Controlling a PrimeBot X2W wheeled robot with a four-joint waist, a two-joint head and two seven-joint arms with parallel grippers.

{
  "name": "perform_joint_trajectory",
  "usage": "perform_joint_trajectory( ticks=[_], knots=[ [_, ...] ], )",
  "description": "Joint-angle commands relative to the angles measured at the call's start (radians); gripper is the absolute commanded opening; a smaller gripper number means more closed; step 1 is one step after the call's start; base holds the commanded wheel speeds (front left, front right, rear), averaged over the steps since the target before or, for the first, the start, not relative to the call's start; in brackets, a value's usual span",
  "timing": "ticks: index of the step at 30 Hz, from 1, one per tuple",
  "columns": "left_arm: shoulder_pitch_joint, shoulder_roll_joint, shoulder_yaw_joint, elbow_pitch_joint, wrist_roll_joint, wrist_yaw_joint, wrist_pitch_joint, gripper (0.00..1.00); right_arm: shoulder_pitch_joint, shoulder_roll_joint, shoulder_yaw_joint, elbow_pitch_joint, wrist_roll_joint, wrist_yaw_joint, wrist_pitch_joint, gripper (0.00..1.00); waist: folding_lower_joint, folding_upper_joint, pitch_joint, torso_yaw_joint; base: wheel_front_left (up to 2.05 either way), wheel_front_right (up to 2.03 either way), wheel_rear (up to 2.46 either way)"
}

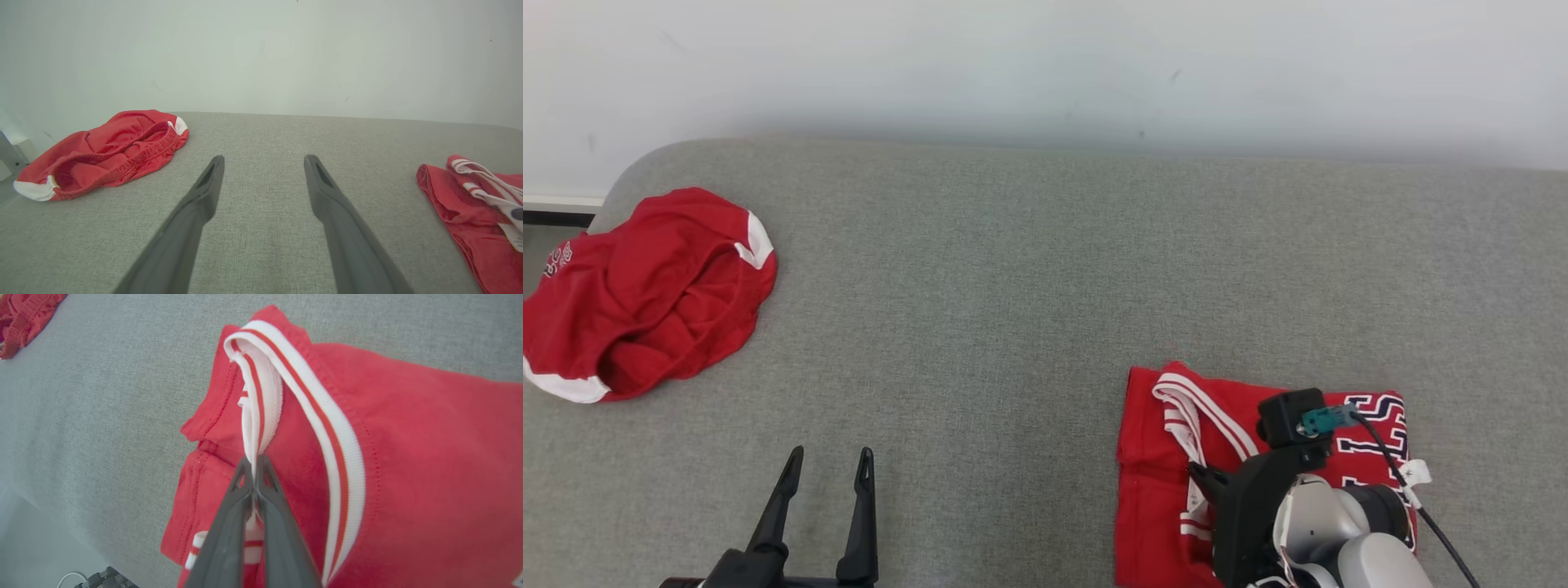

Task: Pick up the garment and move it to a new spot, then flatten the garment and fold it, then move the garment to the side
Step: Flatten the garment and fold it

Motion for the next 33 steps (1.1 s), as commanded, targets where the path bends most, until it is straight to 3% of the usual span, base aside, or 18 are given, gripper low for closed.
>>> perform_joint_trajectory(
  ticks=[1,10,11,12,13,19,22,28,33],
  knots=[
    [0.012,-0.002,0.001,-0.002,-0.004,-0.003,-0.003,1.00,-0.018,0.004,0.015,0.018,0.013,-0.002,-0.015,0.00,0.0000,0.0000,0.000,0.006,0.00,0.00,0.00],
    [-0.003,-0.002,-0.006,0.003,-0.013,0.000,-0.003,1.00,-0.072,0.004,0.083,0.114,0.042,-0.002,-0.052,0.00,0.0000,0.0000,0.012,0.016,0.00,0.00,0.00],
    [-0.005,-0.001,-0.007,0.003,-0.015,0.000,-0.003,1.00,-0.078,0.004,0.089,0.121,0.044,-0.002,-0.053,0.11,0.0000,0.0000,0.013,0.016,0.00,0.00,0.00],
    [-0.006,-0.001,-0.008,0.004,-0.016,0.001,-0.003,1.00,-0.084,0.004,0.094,0.124,0.043,-0.002,-0.059,0.66,0.0000,0.0000,0.014,0.016,0.00,0.00,0.00],
    [-0.008,-0.001,-0.008,0.005,-0.017,0.001,-0.003,1.00,-0.087,0.004,0.094,0.125,0.054,-0.002,-0.066,1.00,0.0000,0.0000,0.015,0.015,0.00,0.00,0.00],
    [-0.012,-0.001,-0.004,0.003,-0.016,0.005,-0.003,1.00,-0.090,0.003,0.084,0.050,0.200,-0.002,-0.115,1.00,0.0000,0.0000,0.015,0.008,0.00,0.00,0.00],
    [-0.010,-0.002,-0.004,0.005,-0.019,0.007,-0.003,1.00,-0.063,0.003,0.013,-0.028,0.243,-0.002,-0.147,1.00,0.0000,0.0000,0.007,0.002,0.00,0.00,0.00],
    [0.013,-0.001,0.002,-0.007,-0.017,0.011,-0.003,1.00,0.023,0.004,-0.230,-0.183,0.146,-0.002,-0.230,1.00,0.0000,0.0000,-0.017,-0.024,0.00,0.00,0.00],
    [0.021,-0.002,0.008,-0.013,-0.015,0.015,-0.003,1.00,0.099,0.004,-0.297,-0.236,0.092,-0.002,-0.303,1.00,0.0000,0.0000,-0.034,-0.053,0.00,0.00,0.00]
  ],
)
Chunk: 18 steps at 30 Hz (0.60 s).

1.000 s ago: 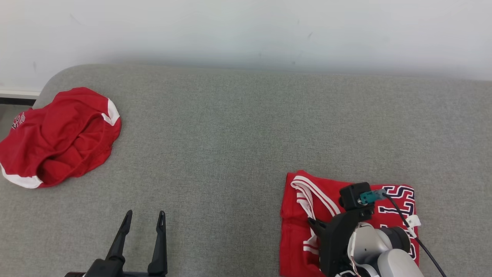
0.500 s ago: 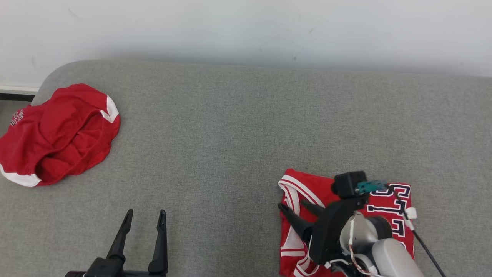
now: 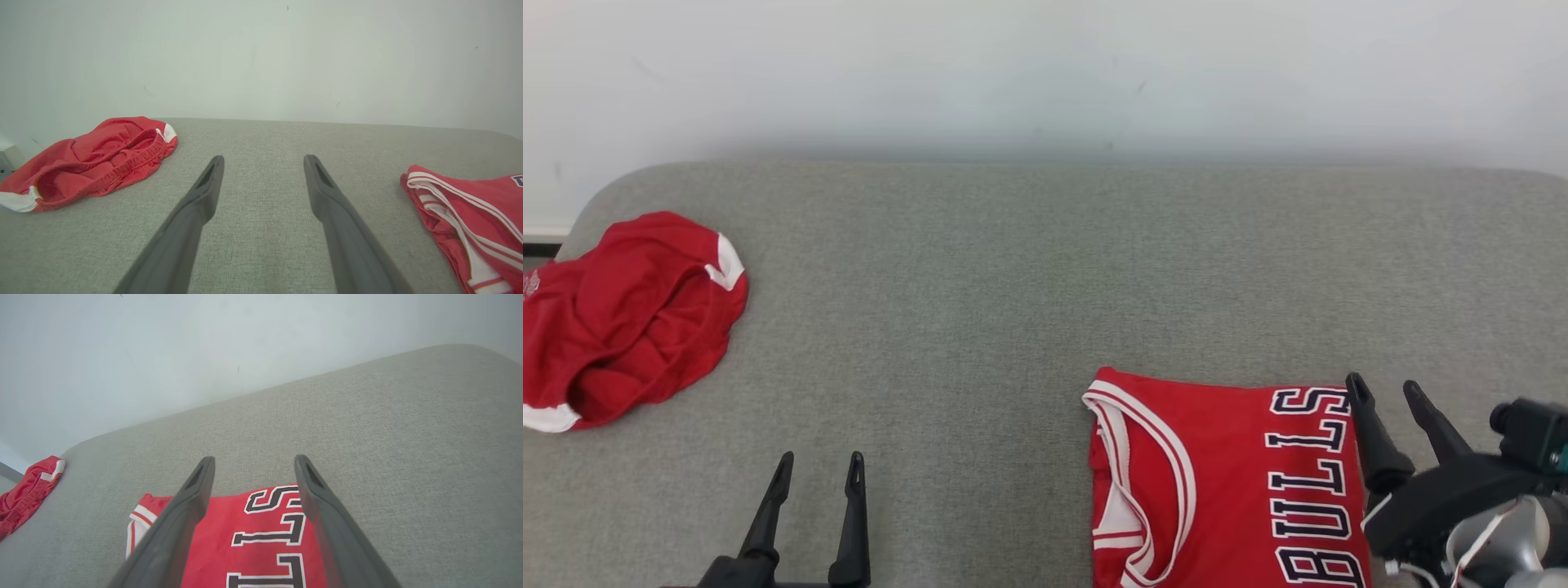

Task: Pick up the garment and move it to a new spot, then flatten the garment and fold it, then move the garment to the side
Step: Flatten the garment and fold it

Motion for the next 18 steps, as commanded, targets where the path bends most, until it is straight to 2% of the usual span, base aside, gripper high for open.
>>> perform_joint_trajectory(
  ticks=[1,4,8,14,18],
  knots=[
    [0.010,-0.001,0.004,-0.004,-0.005,0.003,-0.003,1.00,0.022,0.004,0.000,-0.007,-0.003,-0.002,-0.026,1.00,0.0000,0.0000,-0.017,-0.022,0.00,0.00,0.00],
    [0.016,-0.001,0.010,-0.005,-0.003,0.003,-0.003,1.00,0.077,-0.026,0.044,-0.021,-0.049,-0.002,-0.131,1.00,0.0000,0.0000,-0.031,-0.043,0.00,0.00,0.00],
    [0.027,-0.001,0.019,-0.001,-0.004,0.005,-0.003,1.00,0.143,-0.047,0.065,0.020,-0.121,-0.002,-0.321,1.00,0.0000,0.0000,-0.053,-0.067,0.00,0.00,0.00],
    [0.043,-0.001,0.034,0.002,-0.018,0.014,-0.003,1.00,0.186,-0.064,0.092,0.155,-0.198,-0.002,-0.557,1.00,0.0000,0.0000,-0.077,-0.092,0.00,0.00,0.00],
    [0.050,-0.001,0.042,0.014,-0.017,0.010,-0.003,1.00,0.171,-0.063,0.102,0.244,-0.220,-0.002,-0.636,1.00,0.0000,0.0000,-0.087,-0.099,0.00,0.00,0.00]
  ],
)
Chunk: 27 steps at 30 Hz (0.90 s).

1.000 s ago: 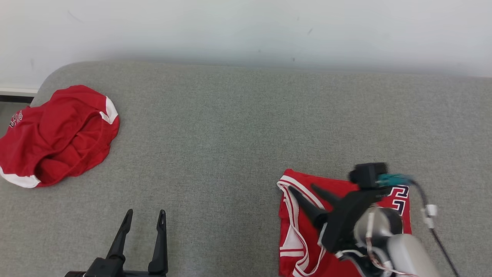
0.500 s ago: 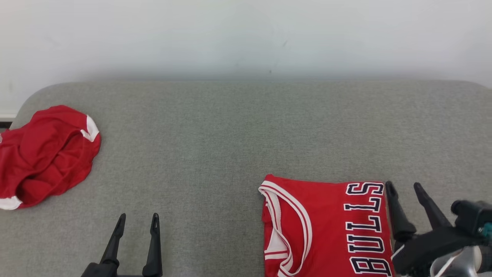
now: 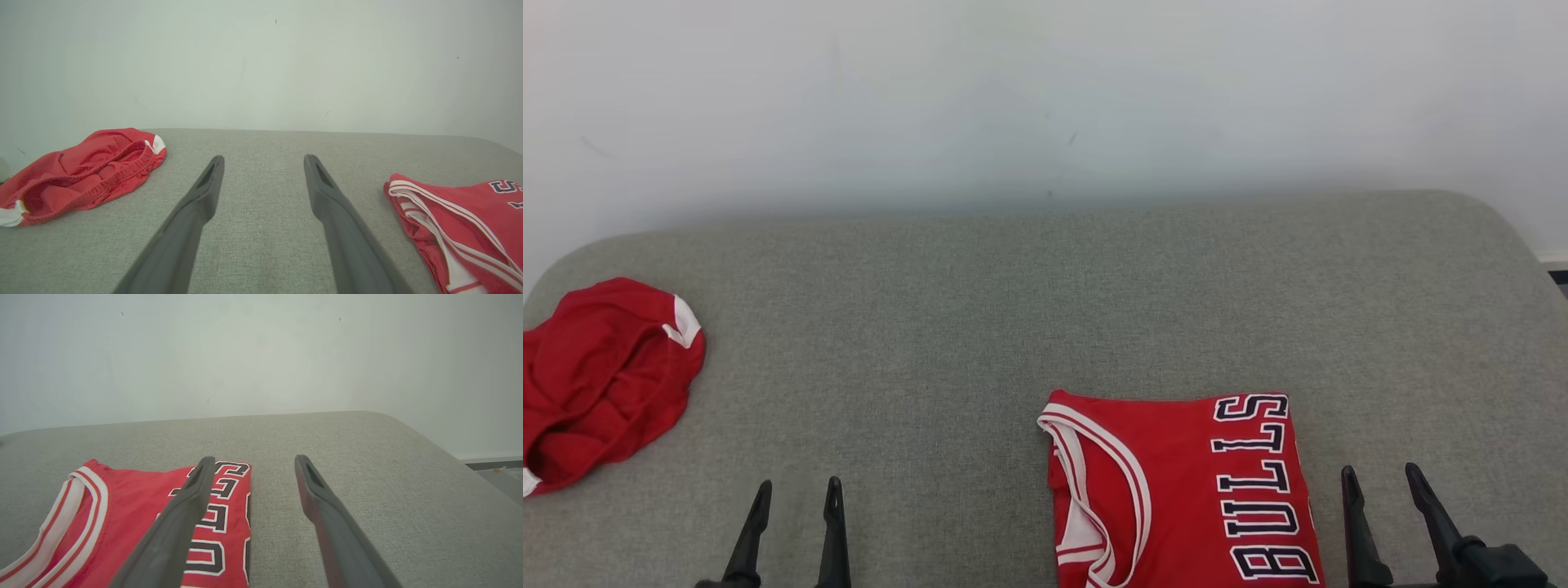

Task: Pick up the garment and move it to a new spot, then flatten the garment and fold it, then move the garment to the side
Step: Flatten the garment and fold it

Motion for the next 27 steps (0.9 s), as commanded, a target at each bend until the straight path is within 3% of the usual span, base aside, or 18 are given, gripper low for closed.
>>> perform_joint_trajectory(
  ticks=[1,9,27],
  knots=[
    [0.018,-0.001,0.003,0.004,-0.011,-0.004,-0.003,1.00,-0.014,0.000,0.002,0.011,-0.008,-0.002,-0.015,1.00,0.0001,0.0000,-0.009,-0.006,0.00,0.00,0.00],
    [0.043,-0.001,0.014,0.043,-0.046,-0.014,-0.003,1.00,-0.030,0.006,0.033,0.087,-0.043,-0.002,-0.046,1.00,0.0001,0.0000,-0.035,-0.003,0.00,0.00,0.00],
    [0.050,-0.001,0.002,0.033,-0.053,-0.008,-0.003,1.00,-0.047,-0.009,0.039,0.101,-0.026,-0.002,-0.042,1.00,0.0001,0.0000,-0.030,-0.004,0.00,0.00,0.00]
  ],
)
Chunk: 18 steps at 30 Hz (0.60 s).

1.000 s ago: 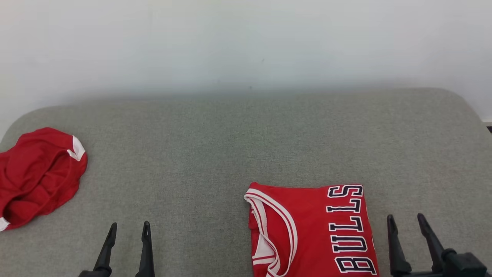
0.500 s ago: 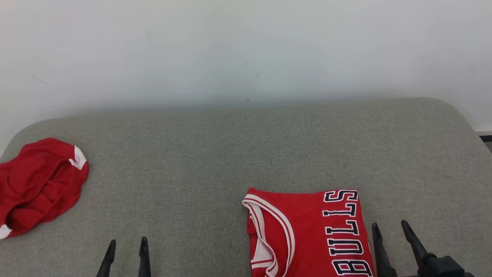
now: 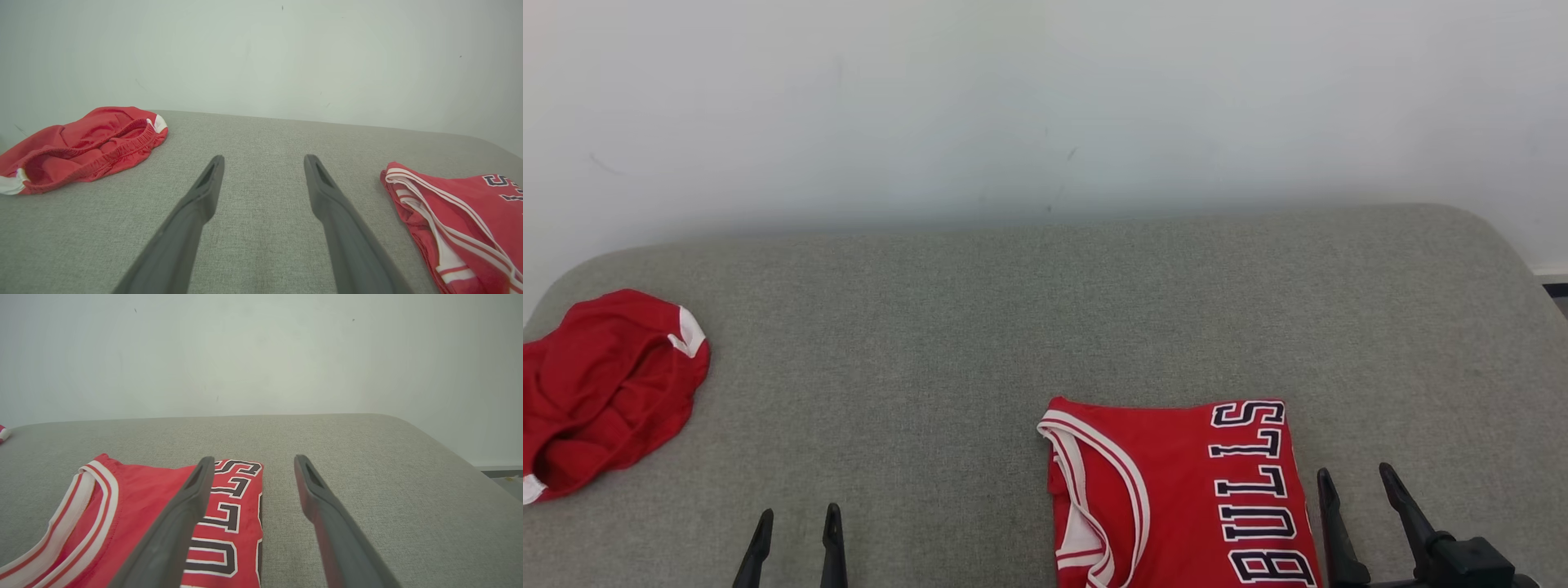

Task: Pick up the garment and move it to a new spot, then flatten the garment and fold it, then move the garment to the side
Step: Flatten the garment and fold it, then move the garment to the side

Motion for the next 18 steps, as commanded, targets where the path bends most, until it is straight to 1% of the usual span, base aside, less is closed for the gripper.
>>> perform_joint_trajectory(
  ticks=[1,4,6,8,10,14,18],
  knots=[
    [0.011,-0.001,-0.001,-0.002,-0.004,0.000,-0.003,1.00,-0.005,-0.004,-0.002,-0.004,0.001,-0.002,0.002,1.00,0.0000,0.0000,0.002,0.001,0.00,0.00,0.00],
    [0.005,-0.001,-0.005,-0.002,-0.007,0.000,-0.003,1.00,-0.009,-0.020,0.008,-0.023,0.018,-0.002,0.053,1.00,0.0000,0.0000,0.008,0.004,0.00,0.00,0.00],
    [0.000,-0.001,-0.008,-0.001,-0.010,0.000,-0.003,1.00,-0.011,-0.036,-0.013,-0.039,0.031,-0.002,0.121,1.00,0.0000,0.0000,0.012,0.006,0.00,0.00,0.00],
    [-0.005,-0.001,-0.009,-0.002,-0.012,0.001,-0.003,1.00,-0.011,-0.046,-0.035,-0.056,0.047,-0.002,0.226,1.00,0.0000,0.0000,0.015,0.009,0.00,0.00,0.00],
    [-0.008,-0.001,-0.011,-0.006,-0.014,0.002,-0.003,1.00,-0.007,-0.056,-0.040,-0.078,0.065,-0.002,0.364,1.00,0.0000,0.0000,0.019,0.012,0.00,0.00,0.00],
    [-0.016,-0.001,-0.017,-0.010,-0.018,0.002,-0.003,1.00,-0.019,-0.074,-0.058,-0.134,0.137,-0.002,0.605,1.00,0.0000,0.0000,0.031,0.023,0.00,0.00,0.00],
    [-0.029,-0.001,-0.031,-0.013,-0.025,0.002,-0.003,1.00,-0.044,-0.056,-0.095,-0.162,0.147,-0.002,0.771,1.00,0.0000,0.0000,0.056,0.045,0.00,0.00,0.00]
  ],
)
